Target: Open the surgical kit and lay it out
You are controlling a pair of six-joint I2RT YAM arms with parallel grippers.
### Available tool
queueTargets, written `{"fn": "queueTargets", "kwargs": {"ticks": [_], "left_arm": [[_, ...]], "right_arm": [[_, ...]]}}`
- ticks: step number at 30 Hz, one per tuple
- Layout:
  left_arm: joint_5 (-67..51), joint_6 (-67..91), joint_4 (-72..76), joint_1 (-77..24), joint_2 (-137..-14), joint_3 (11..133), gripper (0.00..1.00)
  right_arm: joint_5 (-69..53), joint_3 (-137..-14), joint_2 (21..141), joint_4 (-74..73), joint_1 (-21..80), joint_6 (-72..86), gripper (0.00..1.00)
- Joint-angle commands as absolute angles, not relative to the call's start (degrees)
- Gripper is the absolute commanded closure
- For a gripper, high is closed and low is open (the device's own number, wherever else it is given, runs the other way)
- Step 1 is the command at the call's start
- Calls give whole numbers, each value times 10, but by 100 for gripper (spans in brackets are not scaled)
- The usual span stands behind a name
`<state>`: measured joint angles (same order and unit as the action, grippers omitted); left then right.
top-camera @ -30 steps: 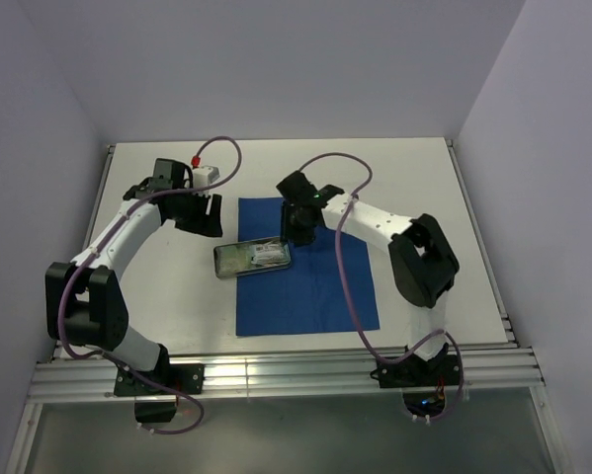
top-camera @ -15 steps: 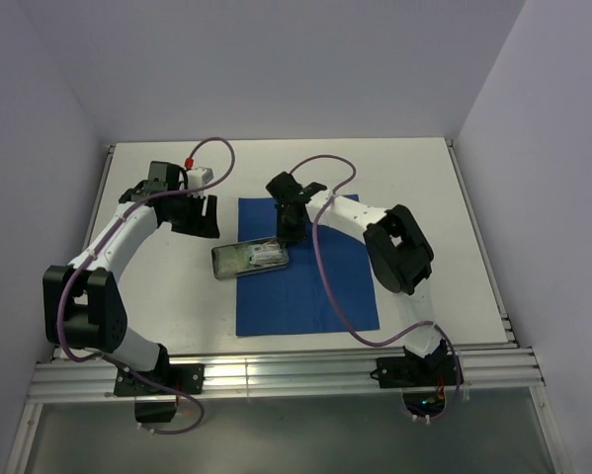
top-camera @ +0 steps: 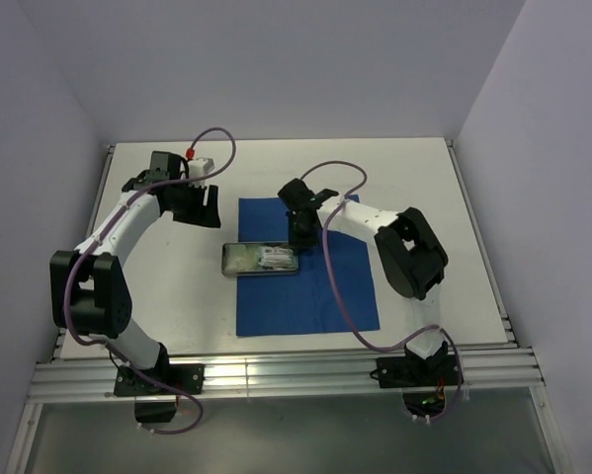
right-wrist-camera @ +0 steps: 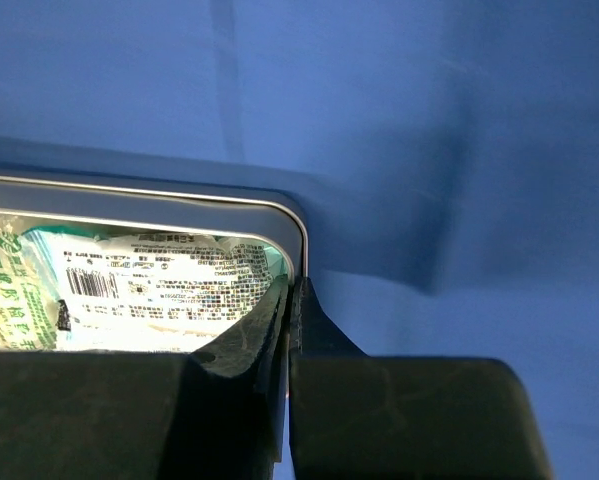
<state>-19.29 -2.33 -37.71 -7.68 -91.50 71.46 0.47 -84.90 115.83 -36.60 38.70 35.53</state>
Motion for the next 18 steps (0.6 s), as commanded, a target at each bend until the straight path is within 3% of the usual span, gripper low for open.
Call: {"fn": "queueTargets", "kwargs": {"ticks": [1,11,12,16,18], "left_arm": [[-219,-49,-358,-75,-938,764,30],[-231,-127,-427,-104,-1142,969,31],[-229,-140,-438,-108,-1157,1004,31],[-231,-161,-467,-130,-1236,1102,31],[-229,-170,-471,-134,-1276,1156,31]], "right_arm": [[15,-811,1095,-368,362,320,100],[40,-785,1074,-382,330,294,100],[40,-787,1075,-386,330,295,95],[49,-782,1047,-395,330,303,45],[51,-773,1027,-395,325,311,40]]}}
